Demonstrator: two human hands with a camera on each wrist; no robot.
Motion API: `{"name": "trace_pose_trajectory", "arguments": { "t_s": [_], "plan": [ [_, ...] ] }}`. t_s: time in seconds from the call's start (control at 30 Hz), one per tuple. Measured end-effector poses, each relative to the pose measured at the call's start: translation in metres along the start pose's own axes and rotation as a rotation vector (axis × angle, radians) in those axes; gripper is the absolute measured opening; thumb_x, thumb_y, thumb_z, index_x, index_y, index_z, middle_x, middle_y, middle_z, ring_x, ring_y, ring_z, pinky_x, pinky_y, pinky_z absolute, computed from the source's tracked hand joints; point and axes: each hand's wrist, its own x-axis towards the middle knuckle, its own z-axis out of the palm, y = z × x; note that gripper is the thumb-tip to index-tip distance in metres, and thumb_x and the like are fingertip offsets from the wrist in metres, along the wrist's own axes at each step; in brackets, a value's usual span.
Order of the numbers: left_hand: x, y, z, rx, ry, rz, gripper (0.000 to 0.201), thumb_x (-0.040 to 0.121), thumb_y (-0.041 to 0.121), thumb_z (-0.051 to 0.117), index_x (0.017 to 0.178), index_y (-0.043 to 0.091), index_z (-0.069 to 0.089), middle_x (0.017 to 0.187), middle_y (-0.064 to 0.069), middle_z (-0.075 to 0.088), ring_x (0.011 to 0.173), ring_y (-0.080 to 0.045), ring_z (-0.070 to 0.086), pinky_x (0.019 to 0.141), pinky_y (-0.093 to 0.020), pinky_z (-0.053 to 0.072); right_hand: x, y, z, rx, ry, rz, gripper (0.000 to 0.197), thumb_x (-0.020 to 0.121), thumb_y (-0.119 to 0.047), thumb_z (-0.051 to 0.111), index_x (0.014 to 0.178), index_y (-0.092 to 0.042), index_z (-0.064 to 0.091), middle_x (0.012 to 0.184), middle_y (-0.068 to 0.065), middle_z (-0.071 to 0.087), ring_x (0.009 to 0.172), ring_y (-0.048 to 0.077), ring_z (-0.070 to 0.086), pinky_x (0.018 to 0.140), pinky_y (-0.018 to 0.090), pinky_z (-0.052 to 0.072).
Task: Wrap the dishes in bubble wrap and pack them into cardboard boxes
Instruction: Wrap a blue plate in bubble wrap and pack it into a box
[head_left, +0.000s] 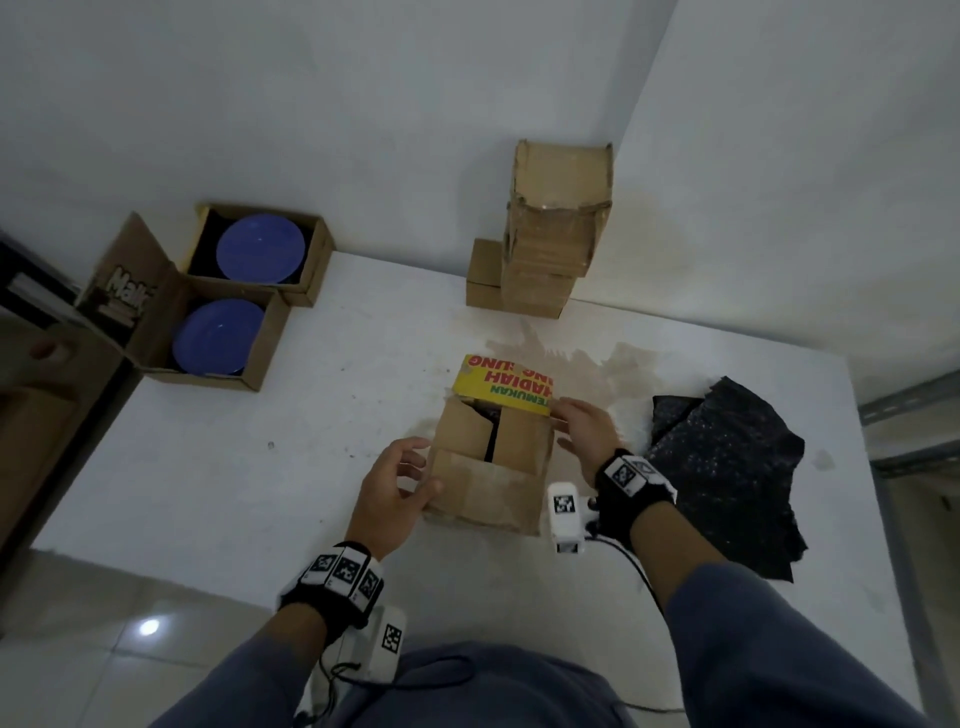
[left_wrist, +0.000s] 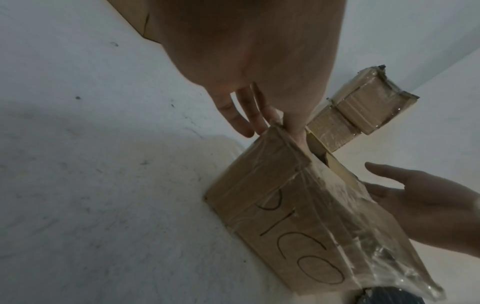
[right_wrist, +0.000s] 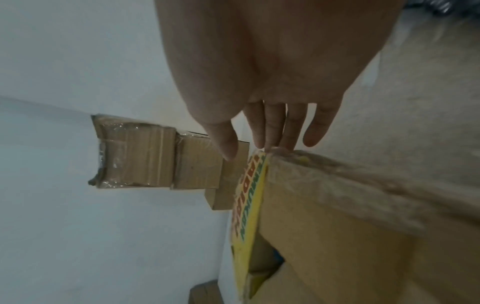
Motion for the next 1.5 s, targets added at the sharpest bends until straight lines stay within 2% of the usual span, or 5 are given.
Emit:
{"name": "trace_pose_trajectory", "arguments": {
  "t_s": [0.2, 0.53, 0.87, 1.27, 1.5],
  "plan": [
    [0.0, 0.005, 0.0, -0.013, 0.047, -0.025, 0.039, 0.081, 0.01, 0.077, 0.111, 0.032, 0.065, 0.098, 0.007, 0.065, 0.086, -0.007, 0.064, 0.075, -0.017, 0.05, -0.006, -0.021, 0.0, 0.081, -0.017, -0.217, 0.015, 0.084, -0.009, 0.074, 0.098, -0.013, 0.07, 0.096, 0.007, 0.074, 0.088, 0.018, 0.068, 0.076, 0.031, 0.052],
    [0.0, 0.009, -0.003, 0.124, 0.026, 0.008, 0.045, 0.082, 0.022, 0.077, 0.114, 0.035, 0.049, 0.105, 0.01, 0.058, 0.088, -0.004, 0.064, 0.073, -0.035, 0.057, -0.034, 0.038, -0.017, -0.899, -0.077, -1.051, 0.022, 0.076, 0.001, 0.071, 0.093, -0.013, 0.074, 0.107, 0.004, 0.065, 0.1, 0.027, 0.058, 0.087, 0.036, 0.048],
    [0.003, 0.011, 0.015, 0.919, -0.33, 0.834, 0.062, 0.089, -0.005, 0.031, 0.147, 0.014, 0.043, 0.157, -0.007, 0.034, 0.145, -0.027, 0.031, 0.116, -0.045, 0.03, -0.05, 0.052, -0.017, -0.972, -0.038, -1.028, 0.024, 0.078, -0.025, 0.056, 0.097, -0.018, 0.069, 0.12, 0.0, 0.06, 0.112, 0.025, 0.054, 0.095, 0.039, 0.044],
    [-0.017, 0.008, 0.025, 1.089, -0.452, 0.673, 0.06, 0.105, 0.038, 0.024, 0.156, 0.007, 0.018, 0.163, -0.011, 0.015, 0.15, -0.028, 0.016, 0.12, -0.049, 0.02, -0.079, 0.078, -0.014, -1.1, -0.08, -0.814, 0.088, 0.071, -0.065, 0.065, 0.146, -0.028, 0.038, 0.159, 0.008, 0.017, 0.137, 0.026, 0.033, 0.111, 0.045, 0.034],
    [-0.031, 0.023, 0.031, 1.002, -0.4, 0.502, 0.084, 0.076, 0.054, 0.055, 0.145, 0.009, 0.039, 0.145, -0.012, 0.041, 0.126, -0.033, 0.048, 0.103, -0.043, 0.043, -0.061, 0.071, -0.001, -1.029, -0.274, -0.703, 0.096, 0.077, -0.012, 0.064, 0.151, -0.049, 0.015, 0.149, 0.0, 0.027, 0.102, 0.034, 0.061, 0.079, 0.044, 0.056]
  ]
}}
